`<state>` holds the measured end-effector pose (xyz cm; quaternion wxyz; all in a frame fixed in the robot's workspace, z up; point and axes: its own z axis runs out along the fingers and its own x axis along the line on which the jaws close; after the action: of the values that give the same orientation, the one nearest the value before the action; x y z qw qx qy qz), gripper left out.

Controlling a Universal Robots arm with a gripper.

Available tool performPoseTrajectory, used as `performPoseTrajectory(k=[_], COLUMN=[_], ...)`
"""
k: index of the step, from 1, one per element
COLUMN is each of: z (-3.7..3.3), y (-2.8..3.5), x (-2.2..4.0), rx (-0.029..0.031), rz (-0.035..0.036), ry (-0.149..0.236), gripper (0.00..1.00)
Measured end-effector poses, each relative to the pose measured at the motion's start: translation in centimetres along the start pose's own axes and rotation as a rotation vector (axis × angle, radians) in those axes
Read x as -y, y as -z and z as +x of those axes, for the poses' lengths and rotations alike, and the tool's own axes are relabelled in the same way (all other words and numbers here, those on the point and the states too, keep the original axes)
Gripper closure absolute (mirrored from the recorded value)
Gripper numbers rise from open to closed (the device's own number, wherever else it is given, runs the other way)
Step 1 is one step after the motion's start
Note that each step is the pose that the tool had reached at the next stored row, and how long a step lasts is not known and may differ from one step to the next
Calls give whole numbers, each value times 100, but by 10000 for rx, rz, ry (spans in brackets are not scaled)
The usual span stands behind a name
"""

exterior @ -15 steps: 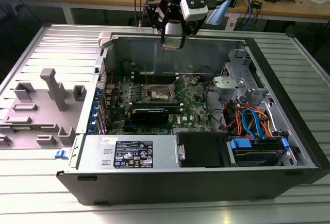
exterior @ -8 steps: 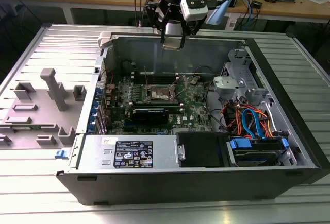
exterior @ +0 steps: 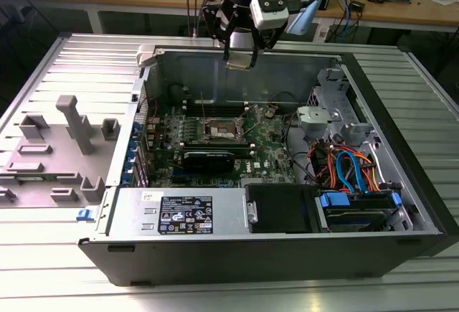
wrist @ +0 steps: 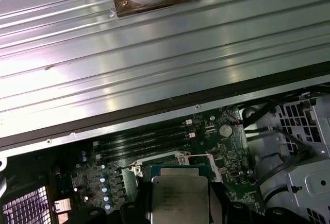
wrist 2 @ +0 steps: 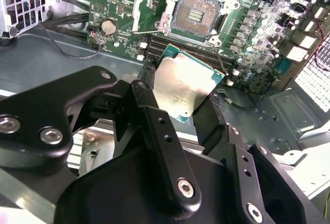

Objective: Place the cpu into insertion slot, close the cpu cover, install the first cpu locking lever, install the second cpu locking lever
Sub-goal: 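Place the cpu into insertion slot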

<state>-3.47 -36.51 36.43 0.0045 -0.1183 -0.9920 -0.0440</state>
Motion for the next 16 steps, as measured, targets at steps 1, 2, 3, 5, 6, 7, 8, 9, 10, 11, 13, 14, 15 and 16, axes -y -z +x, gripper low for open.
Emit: performPoseTrajectory(k=[1, 2, 3, 5, 6, 7, 8, 9, 10, 11, 13, 14, 15, 16], z=[0, 0, 0, 0, 0, 0, 0, 0, 0, 0, 0, 0, 0, 0], y=[-1, -2, -3, -4, -5, -5, -6, -7, -7, -8, -8, -9, -9, -10], x=[0, 0, 0, 0, 0, 0, 0, 0, 0, 1, 1, 1, 1, 1], rx=[5, 9, 13, 22, 26, 31, 35, 39, 46, 50, 59, 65, 69, 73], rz=[-2, -3, -4, -5, -6, -7, -8, -10, -11, -12, -14, -15, -16, -17], ry=[-51, -102, -151, -253, -301, -355, -401, -454, -526, -570, -686, -741, -794, -842], gripper=[46, 46, 46, 46, 46, 46, 46, 46, 46, 46, 46, 46, 46, 46])
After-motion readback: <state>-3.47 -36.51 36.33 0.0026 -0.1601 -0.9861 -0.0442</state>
